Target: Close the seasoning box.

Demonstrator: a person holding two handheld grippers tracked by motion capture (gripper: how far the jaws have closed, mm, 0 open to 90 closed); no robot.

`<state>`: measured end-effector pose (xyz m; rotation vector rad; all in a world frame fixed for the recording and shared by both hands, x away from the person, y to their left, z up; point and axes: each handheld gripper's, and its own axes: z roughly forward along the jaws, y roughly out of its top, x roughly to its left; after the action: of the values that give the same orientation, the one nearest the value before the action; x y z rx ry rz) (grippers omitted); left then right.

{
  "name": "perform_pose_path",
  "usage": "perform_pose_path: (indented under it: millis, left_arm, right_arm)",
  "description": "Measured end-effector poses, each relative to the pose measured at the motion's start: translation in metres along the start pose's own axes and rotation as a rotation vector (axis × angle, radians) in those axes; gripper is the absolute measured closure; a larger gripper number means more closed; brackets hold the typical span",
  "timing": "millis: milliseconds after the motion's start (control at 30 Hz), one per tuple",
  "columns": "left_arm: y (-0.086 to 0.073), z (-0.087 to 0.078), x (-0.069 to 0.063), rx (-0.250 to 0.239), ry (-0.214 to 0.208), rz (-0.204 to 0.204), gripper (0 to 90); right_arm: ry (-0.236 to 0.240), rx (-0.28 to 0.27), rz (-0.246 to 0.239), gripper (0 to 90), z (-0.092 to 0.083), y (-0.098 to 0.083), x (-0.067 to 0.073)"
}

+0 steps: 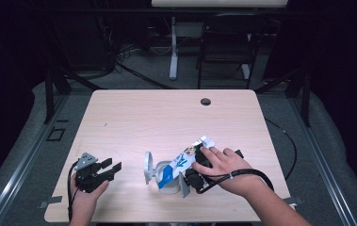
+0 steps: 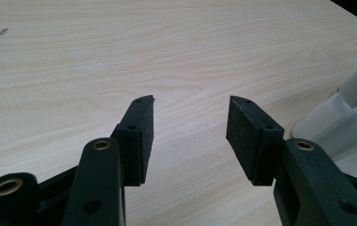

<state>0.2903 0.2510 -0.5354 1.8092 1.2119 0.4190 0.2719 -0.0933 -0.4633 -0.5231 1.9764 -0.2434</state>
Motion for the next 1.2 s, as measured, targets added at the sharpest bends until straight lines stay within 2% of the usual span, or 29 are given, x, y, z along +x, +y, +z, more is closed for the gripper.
perform_pose_path:
  millis: [133, 167, 233, 300, 600, 733, 867, 1000, 1033, 1100, 1133, 1167, 1200]
  left_arm:
    - [0.0001, 0.0001, 0.0000, 0.000, 0.000, 0.001, 51.9]
    - [0.0001, 0.0000, 0.0000, 0.000, 0.000, 0.001, 51.9]
    - [0.0001, 0.0000, -0.0002, -0.001, 0.000, 0.000, 51.9]
    - [0.0001, 0.0000, -0.0003, 0.000, 0.000, 0.001, 51.9]
    - [-0.0002, 0.0005, -0.0007, -0.005, 0.000, -0.001, 51.9]
    - [0.0003, -0.0002, -0.0003, 0.008, -0.002, 0.000, 51.8]
    - [0.0000, 0.0002, -0.0005, 0.001, -0.001, -0.001, 51.9]
    - [-0.0001, 0.0004, -0.0007, -0.003, 0.001, -0.003, 51.9]
    - [0.0001, 0.0001, -0.0006, 0.001, -0.001, -0.001, 51.9]
    - [-0.0001, 0.0005, -0.0008, -0.005, -0.001, -0.002, 51.9]
    - [0.0004, -0.0003, -0.0008, 0.005, -0.001, 0.000, 51.9]
    - [0.0001, 0.0001, -0.0011, -0.001, 0.002, -0.002, 51.8]
    - [0.0002, 0.0000, -0.0013, -0.001, 0.002, -0.002, 51.8]
  right_arm:
    - [0.002, 0.003, 0.002, 74.0, -0.0008, -0.0001, 0.0002]
    - [0.002, 0.019, -0.008, 74.3, -0.0025, 0.0004, -0.0010]
    - [0.004, 0.016, -0.014, 74.6, -0.0026, 0.0002, -0.0015]
    - [0.006, 0.001, 0.007, 74.8, -0.0010, -0.0007, 0.0000]
    - [0.004, 0.008, 0.011, 75.2, -0.0015, -0.0018, -0.0012]
    - [0.009, 0.007, 0.016, 75.4, -0.0024, -0.0023, -0.0017]
    - [0.012, -0.015, 0.035, 75.6, -0.0011, -0.0035, -0.0004]
    - [0.011, -0.011, 0.032, 75.8, -0.0017, -0.0036, -0.0008]
    - [0.012, 0.011, 0.008, 75.8, -0.0036, -0.0029, -0.0028]
    - [0.010, -0.009, 0.029, 75.9, -0.0024, -0.0038, -0.0011]
    - [0.004, 0.015, 0.006, 75.9, -0.0046, -0.0031, -0.0031]
    - [0.008, -0.007, 0.025, 76.0, -0.0031, -0.0042, -0.0018]
    - [0.008, -0.007, 0.025, 76.0, -0.0031, -0.0042, -0.0018]
